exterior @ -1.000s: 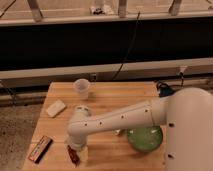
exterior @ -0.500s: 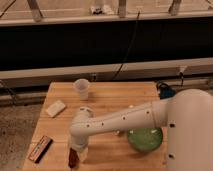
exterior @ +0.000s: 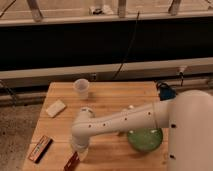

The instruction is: Place the pepper in the ceramic cup

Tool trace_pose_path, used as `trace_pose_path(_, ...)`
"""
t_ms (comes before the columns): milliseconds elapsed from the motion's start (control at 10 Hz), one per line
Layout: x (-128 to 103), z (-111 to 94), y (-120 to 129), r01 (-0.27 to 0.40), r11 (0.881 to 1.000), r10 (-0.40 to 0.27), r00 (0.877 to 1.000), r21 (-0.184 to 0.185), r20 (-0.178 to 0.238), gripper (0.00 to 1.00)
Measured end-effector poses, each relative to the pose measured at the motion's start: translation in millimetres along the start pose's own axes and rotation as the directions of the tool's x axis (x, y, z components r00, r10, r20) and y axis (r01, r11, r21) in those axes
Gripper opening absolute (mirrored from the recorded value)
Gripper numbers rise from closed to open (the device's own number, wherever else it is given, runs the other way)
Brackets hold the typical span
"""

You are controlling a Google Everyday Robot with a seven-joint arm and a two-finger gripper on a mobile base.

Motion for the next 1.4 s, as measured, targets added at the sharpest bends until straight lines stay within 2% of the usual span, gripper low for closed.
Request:
trace_pose_path(100, 0, 0, 0, 0.001, 1.0, -0.001, 1.0, 0.0, -0.001, 0.08)
trace_pose_path(200, 0, 0, 0, 0.001, 1.0, -0.001, 1.0, 0.0, -0.001, 0.02)
trace_pose_path(300, 1, -2, -2, 0.004, 1.0, -0.004, 1.0, 0.005, -0.006, 0.0)
trace_pose_path(800, 13, -60, -17, -0.032, 0.999, 0.033, 0.999, 0.035, -0.03, 0.0)
trace_pose_path(1200, 32, -114, -30, -0.059, 0.997, 0.063, 0.996, 0.057, -0.058, 0.0)
trace_pose_path(1400, 46, -132, -32, -0.074, 0.994, 0.079, 0.994, 0.074, -0.069, 0.0)
